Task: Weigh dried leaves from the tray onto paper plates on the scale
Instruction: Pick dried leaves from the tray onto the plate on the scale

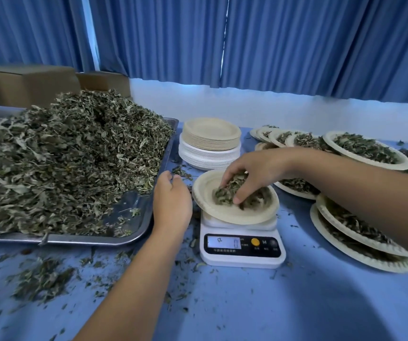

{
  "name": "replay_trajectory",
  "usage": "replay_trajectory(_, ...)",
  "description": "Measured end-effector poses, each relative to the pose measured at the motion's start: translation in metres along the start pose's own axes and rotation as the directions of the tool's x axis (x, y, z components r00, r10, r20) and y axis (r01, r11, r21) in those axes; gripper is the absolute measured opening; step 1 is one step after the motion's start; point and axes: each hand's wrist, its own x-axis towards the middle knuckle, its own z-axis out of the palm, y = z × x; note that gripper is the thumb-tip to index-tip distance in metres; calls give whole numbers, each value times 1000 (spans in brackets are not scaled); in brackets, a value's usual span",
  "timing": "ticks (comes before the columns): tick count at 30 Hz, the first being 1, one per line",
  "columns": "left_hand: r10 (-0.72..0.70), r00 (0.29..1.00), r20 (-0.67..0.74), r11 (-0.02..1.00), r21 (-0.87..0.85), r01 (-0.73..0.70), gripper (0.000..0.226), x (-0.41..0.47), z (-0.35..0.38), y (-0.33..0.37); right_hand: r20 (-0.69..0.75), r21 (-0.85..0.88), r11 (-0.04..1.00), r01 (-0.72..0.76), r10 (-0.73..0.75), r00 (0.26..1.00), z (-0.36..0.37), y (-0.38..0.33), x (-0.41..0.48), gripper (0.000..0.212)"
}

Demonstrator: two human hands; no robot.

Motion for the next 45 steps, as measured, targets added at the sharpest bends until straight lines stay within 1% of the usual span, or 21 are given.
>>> replay_trajectory(1,-5,1000,3,1000,-10,5,32,-1,-1,2,17,-27,1000,-3,3,1000,-2,-5,-2,46)
replay_trajectory(3,-18,1000,1,999,-44,18,39,0,-2,5,10,-109,994,-14,15,1000,-8,-15,-3,47)
replay_trajectory(5,-23,1000,-19,998,-63,22,41,3,-4,7,-65,-215,977,-6,-8,998,-14,-26,2,45)
replay_trajectory(6,-21,999,-27,997,-73,19,41,4,-5,8,-107,-234,972,7,-33,994,-16,-32,7,43)
replay_trajectory(8,-18,1000,-22,996,-90,16,39,5,-5,9,-180,-192,980,55,-91,980,-18,-46,23,37)
replay_trajectory(10,-24,1000,-5,995,-98,23,37,6,-5,10,-236,-130,981,145,-173,956,-15,-64,46,31)
replay_trajectory(12,-38,999,-5,994,-103,37,35,9,-5,11,-260,-138,960,245,-274,926,-10,-86,75,28)
replay_trajectory(14,-46,999,7,994,-98,47,36,13,-5,12,-267,-183,935,303,-344,900,-4,-108,107,31)
replay_trajectory(16,-55,998,34,996,-73,57,36,15,-6,11,-280,-206,922,328,-377,883,1,-124,139,40)
replay_trajectory(17,-70,997,40,995,-63,73,36,16,-6,12,-284,-211,918,336,-387,877,3,-130,154,49)
replay_trajectory(20,-114,992,56,985,-122,120,37,18,-7,12,-220,-258,909,327,-385,896,8,-138,191,91)
replay_trajectory(21,-126,990,69,978,-159,135,37,19,-9,12,-181,-259,911,322,-373,910,9,-142,202,100)
replay_trajectory(23,-161,982,97,958,-223,179,34,18,-9,14,-120,-252,919,304,-342,932,11,-140,216,110)
replay_trajectory(25,-191,978,86,938,-279,207,21,20,-11,16,-86,-256,920,297,-328,941,13,-140,229,113)
replay_trajectory(28,-243,968,57,909,-334,248,16,20,-12,18,-74,-259,923,286,-314,947,18,-139,240,111)
replay_trajectory(30,-260,964,60,900,-346,264,15,19,-13,20,-85,-279,920,276,-310,947,16,-138,244,106)
replay_trajectory(33,-271,961,55,899,-343,273,16,18,-13,21,-108,-322,910,261,-309,945,16,-139,244,90)
replay_trajectory(35,-260,965,39,911,-320,259,20,18,-14,22,-105,-381,884,272,-334,937,18,-142,239,78)
replay_trajectory(38,-218,975,34,947,-234,220,36,14,-14,23,-116,-439,833,337,-425,898,23,-143,223,62)
replay_trajectory(42,-200,979,40,959,-197,204,37,11,-15,26,-95,-418,790,448,-528,844,27,-144,196,52)
replay_trajectory(45,-216,976,36,962,-165,219,35,10,-14,27,-122,-340,790,510,-575,809,27,-146,178,50)
